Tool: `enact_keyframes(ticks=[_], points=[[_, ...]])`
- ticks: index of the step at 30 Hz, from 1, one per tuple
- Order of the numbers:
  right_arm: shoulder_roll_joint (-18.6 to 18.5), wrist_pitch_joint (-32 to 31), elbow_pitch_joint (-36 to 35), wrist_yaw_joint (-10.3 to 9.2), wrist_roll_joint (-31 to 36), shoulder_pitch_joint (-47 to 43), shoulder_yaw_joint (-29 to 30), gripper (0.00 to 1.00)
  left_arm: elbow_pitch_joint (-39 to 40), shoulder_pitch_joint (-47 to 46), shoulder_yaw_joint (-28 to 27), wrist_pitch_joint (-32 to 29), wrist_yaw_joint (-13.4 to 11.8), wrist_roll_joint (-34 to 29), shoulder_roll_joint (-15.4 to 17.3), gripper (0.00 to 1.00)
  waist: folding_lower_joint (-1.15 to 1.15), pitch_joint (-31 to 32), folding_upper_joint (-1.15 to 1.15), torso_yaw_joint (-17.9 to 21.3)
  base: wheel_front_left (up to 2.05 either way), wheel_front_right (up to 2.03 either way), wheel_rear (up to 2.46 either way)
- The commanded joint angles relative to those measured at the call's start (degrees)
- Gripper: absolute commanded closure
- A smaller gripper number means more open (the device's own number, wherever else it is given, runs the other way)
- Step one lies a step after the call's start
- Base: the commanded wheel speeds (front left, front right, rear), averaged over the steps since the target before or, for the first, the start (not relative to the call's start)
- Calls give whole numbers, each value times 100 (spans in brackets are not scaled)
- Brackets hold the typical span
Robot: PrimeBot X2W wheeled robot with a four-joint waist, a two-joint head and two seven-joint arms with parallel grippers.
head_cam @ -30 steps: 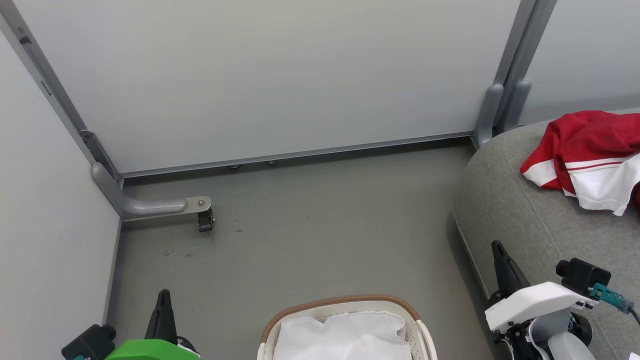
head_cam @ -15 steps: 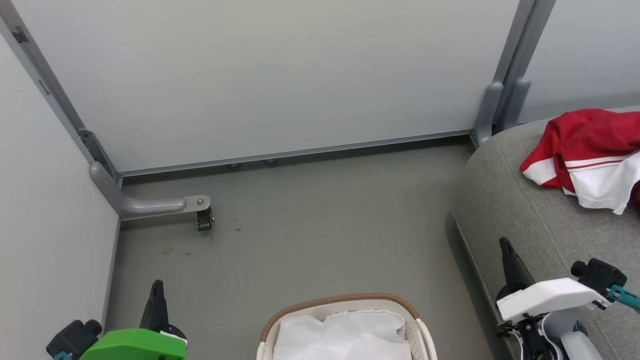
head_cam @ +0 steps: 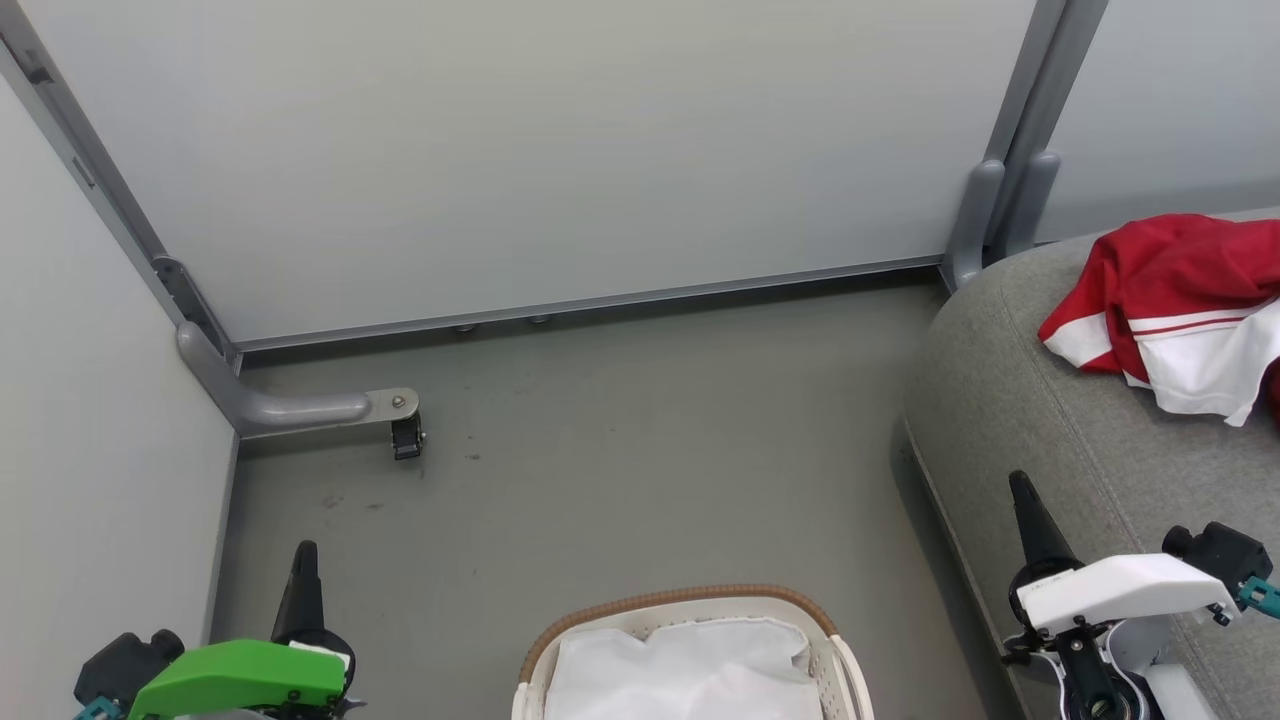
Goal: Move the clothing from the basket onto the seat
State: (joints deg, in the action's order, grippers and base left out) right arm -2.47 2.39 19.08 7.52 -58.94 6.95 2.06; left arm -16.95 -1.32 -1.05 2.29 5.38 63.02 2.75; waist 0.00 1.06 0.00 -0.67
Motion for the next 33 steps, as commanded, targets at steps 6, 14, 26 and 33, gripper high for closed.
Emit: enact_keyframes(ticks=[6,14,26,33], points=[[-37,-132,-138,-2,-481,8,80,100,100,-204,-93,-121,54,428,15,100,0,-11,0,6,0,0,0],[-40,-255,-201,-3,-931,-8,140,100,135,-262,-172,-238,80,824,15,100,0,-25,0,14,0,0,0],[-44,-425,-287,-3,-1557,-31,223,100,176,-335,-269,-412,124,1370,17,100,0,-47,0,25,0,0,0],[-46,-512,-332,-3,-1896,-45,268,100,197,-376,-330,-503,136,1668,18,100,0,-59,0,32,0,0,0]])
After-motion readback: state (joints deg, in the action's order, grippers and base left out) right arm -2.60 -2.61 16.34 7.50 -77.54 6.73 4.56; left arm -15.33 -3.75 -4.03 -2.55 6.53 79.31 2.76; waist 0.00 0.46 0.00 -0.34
